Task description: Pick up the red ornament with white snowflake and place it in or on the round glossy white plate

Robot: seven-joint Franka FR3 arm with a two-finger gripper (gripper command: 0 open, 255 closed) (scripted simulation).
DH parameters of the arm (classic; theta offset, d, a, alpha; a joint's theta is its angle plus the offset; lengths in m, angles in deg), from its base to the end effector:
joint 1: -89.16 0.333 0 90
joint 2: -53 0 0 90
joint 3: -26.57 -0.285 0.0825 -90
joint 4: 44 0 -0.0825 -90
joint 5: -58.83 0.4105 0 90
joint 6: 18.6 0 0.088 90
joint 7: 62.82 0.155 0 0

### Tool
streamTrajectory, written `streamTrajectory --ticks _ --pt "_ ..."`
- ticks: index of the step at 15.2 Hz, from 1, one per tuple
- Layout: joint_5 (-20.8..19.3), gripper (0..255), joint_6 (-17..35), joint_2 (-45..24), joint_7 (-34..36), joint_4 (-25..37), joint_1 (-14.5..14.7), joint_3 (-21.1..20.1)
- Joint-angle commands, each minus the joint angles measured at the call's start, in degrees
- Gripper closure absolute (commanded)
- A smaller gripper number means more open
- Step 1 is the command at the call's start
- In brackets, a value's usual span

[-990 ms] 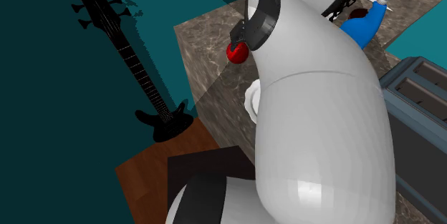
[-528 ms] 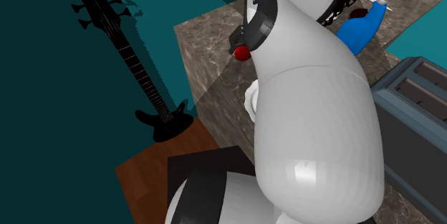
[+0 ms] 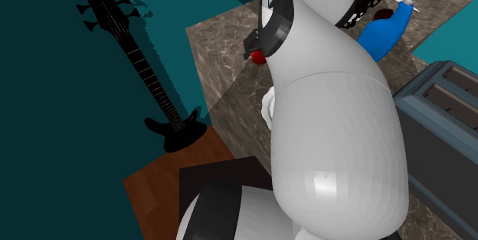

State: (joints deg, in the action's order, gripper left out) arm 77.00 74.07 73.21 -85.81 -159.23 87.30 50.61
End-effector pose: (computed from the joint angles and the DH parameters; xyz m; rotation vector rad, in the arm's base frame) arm 0.4478 -0.1811 0.5154 -2.6891 0.0659 -0.1638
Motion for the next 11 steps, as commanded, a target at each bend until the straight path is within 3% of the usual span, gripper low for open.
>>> streamTrajectory --ticks 1,10,11 --pt "0.0 255 0.0 0.0 0.0 0.0 0.0 0.0" --pt "0.0 255 0.0 0.0 0.0 0.0 0.0 0.0" --pt "0.0 0 0.0 0.0 0.0 0.0 0.0 0.0"
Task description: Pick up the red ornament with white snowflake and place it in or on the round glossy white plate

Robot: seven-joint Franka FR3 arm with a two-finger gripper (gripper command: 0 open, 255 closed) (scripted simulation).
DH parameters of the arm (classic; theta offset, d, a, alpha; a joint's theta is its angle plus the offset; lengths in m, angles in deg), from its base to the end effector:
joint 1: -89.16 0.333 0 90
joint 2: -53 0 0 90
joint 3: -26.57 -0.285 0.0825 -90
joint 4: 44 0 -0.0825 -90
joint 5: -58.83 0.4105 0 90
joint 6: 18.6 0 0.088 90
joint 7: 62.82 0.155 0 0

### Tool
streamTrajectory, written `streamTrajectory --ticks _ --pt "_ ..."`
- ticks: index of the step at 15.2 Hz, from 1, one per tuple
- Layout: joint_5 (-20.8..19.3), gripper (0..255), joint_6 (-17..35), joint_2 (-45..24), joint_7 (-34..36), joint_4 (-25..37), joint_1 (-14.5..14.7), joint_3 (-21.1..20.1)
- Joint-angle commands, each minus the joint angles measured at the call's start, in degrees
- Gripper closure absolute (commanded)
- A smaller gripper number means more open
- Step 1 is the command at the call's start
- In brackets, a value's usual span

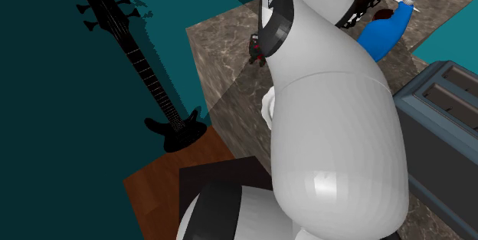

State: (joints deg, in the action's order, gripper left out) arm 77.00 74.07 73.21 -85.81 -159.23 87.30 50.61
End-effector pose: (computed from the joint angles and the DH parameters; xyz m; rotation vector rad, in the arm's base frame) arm 0.4478 -0.1811 0.5154 -2.6891 0.0659 -0.1638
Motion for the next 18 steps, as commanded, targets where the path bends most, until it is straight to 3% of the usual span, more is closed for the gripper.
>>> streamTrajectory --ticks 1,4,7,14,18 --pt "-3.6 0 3.5 0.6 3.9 0.1 -0.3 -2.8" --pt "-16.0 0 11.9 0.6 16.6 1.1 -2.0 -11.5" --pt "-30.3 0 16.1 -1.7 30.2 3.6 -4.4 -20.0" --pt "-30.6 0 21.3 -2.7 30.3 -0.5 -4.8 -19.3" --pt "-30.5 0 21.8 -2.9 30.3 -0.8 -5.1 -19.5"
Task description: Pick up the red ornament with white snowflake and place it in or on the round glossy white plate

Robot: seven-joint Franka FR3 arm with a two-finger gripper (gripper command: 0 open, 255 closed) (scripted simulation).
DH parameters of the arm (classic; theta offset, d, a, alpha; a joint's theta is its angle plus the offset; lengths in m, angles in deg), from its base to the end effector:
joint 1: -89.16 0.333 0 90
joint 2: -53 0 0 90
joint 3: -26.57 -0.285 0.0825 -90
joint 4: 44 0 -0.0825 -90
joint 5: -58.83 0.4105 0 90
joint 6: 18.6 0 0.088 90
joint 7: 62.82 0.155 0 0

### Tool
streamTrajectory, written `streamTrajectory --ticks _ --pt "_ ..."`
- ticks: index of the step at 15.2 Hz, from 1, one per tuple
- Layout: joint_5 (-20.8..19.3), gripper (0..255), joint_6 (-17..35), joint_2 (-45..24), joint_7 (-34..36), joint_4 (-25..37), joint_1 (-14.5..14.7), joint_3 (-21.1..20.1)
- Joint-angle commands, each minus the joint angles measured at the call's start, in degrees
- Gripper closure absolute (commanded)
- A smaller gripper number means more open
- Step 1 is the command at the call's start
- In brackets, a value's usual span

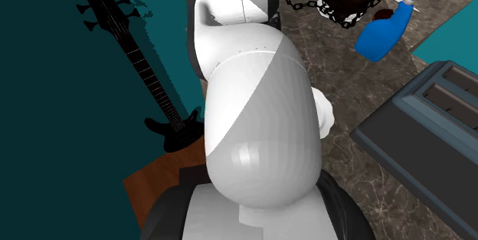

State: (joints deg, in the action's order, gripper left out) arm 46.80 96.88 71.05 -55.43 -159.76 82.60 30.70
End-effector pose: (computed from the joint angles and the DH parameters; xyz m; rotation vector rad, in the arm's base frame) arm 0.5258 -0.1236 0.5368 2.8964 -0.3707 0.4483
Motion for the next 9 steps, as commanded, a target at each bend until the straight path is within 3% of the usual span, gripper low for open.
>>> streamTrajectory --ticks 1,5,6,9 --pt "-0.3 0 -1.0 -0.7 -0.1 -0.3 -0.4 0.4" --pt "-0.3 0 -1.0 -0.7 -0.2 -0.3 -0.6 0.2" --pt "-0.2 255 -0.8 -0.8 -0.4 -0.4 -0.7 0.4" --pt "-0.3 255 -0.2 -0.4 -0.5 -1.4 -0.8 0.6"
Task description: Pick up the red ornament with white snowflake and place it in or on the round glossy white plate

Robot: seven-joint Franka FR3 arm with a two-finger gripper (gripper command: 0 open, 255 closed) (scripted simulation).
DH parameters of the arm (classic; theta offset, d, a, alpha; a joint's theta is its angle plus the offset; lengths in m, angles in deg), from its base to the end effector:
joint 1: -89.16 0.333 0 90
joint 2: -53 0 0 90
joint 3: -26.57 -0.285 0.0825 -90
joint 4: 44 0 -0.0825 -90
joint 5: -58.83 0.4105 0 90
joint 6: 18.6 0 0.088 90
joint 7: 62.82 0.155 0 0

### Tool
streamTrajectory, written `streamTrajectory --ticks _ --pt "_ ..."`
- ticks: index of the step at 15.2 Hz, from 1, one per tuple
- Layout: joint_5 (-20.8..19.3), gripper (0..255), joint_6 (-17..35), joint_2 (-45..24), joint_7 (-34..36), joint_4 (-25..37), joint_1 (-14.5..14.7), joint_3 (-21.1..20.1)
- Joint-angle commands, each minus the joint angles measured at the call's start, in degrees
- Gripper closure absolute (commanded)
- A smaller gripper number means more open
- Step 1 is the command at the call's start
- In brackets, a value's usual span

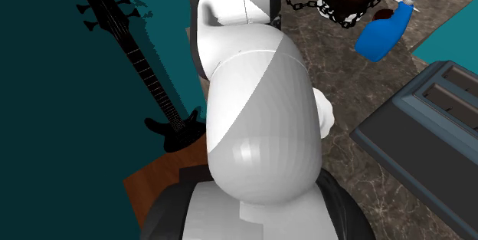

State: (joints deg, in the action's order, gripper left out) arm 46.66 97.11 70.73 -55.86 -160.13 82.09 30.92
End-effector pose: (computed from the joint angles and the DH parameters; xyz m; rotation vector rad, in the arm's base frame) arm 0.5252 -0.1306 0.5307 2.8943 -0.3747 0.4331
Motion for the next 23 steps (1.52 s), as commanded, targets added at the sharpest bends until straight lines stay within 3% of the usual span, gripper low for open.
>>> streamTrajectory --ticks 1,5,23 --pt "-0.1 255 -0.3 -0.8 0.0 -0.4 -0.2 0.4" --pt "-0.1 255 0.2 -1.9 -0.1 0.3 -0.3 0.5" --pt "0.9 255 -14.2 -3.1 -2.0 15.8 0.1 -0.3"
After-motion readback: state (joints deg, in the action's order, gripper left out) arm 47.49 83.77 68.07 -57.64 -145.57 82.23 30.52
